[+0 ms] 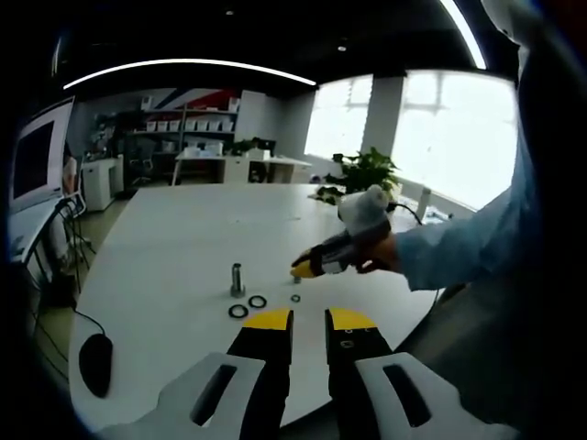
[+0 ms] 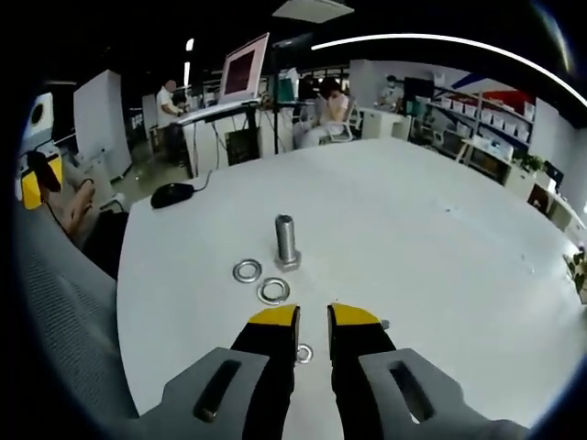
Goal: Place the washer onto the threaded stud by aligning its center hole with the stud, sliding it down to the base, and recovering from edge contact or off-axis alignment until the washer reaches the visible bottom stop.
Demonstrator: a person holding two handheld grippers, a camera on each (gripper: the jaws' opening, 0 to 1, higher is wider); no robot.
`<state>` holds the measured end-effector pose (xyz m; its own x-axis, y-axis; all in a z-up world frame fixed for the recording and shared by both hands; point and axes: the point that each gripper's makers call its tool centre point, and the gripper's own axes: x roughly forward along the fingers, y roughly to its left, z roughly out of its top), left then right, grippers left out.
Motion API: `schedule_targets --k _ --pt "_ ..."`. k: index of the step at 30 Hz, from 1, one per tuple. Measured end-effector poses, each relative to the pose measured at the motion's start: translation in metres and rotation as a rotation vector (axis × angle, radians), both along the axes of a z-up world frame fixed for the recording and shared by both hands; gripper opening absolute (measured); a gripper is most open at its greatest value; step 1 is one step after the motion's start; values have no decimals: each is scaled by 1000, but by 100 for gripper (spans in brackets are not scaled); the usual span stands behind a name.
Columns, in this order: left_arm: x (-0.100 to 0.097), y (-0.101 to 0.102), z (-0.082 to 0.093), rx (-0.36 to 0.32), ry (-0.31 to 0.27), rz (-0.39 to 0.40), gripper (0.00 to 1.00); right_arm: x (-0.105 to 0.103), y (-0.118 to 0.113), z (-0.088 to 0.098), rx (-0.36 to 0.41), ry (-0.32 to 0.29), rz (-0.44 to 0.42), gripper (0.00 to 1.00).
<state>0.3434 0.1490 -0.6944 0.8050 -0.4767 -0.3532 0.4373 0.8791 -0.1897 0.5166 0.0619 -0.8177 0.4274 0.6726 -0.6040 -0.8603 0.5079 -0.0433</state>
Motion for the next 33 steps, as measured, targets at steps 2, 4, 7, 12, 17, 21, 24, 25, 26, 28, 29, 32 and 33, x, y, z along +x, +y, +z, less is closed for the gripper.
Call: schedule_targets --k 2,4,7,12,17,21,24,25,26,28,29,32,33 --pt "0 0 0 0 -1 2 12 -2 1 -6 -12 13 6 15" --pt "0 1 1 -1 -3 5 12 -5 0 -14 -28 31 8 15" --pt "-1 1 1 -1 -3 6 12 -9 -5 -26 -68 51 6 15" --pt "-1 1 1 1 0 3 12 -11 -15 -42 -86 103 -33 15" --pt "-1 1 0 1 2 3 12 -11 -18 -48 -99 108 -37 15" --pt "-1 0 0 2 4 0 12 -9 -18 -50 -90 112 -53 15" --pt "-2 1 -1 2 3 1 11 -8 -19 -52 -87 119 -63 15" --pt "-2 1 -1 2 4 1 11 -7 -20 -53 -89 121 -67 15" --pt "-2 1 -1 2 4 1 11 -5 -20 -52 -75 113 -73 15" --pt "-1 0 -1 2 5 1 11 -2 -20 -53 -82 115 -75 15" --pt "-1 0 -1 2 5 0 11 -1 -19 -53 -84 114 -74 14" --pt "-1 0 -1 3 6 -3 11 -3 -15 -55 -138 70 -5 8" --pt "-1 0 -1 3 7 -3 11 -5 -14 -56 -131 85 -18 8"
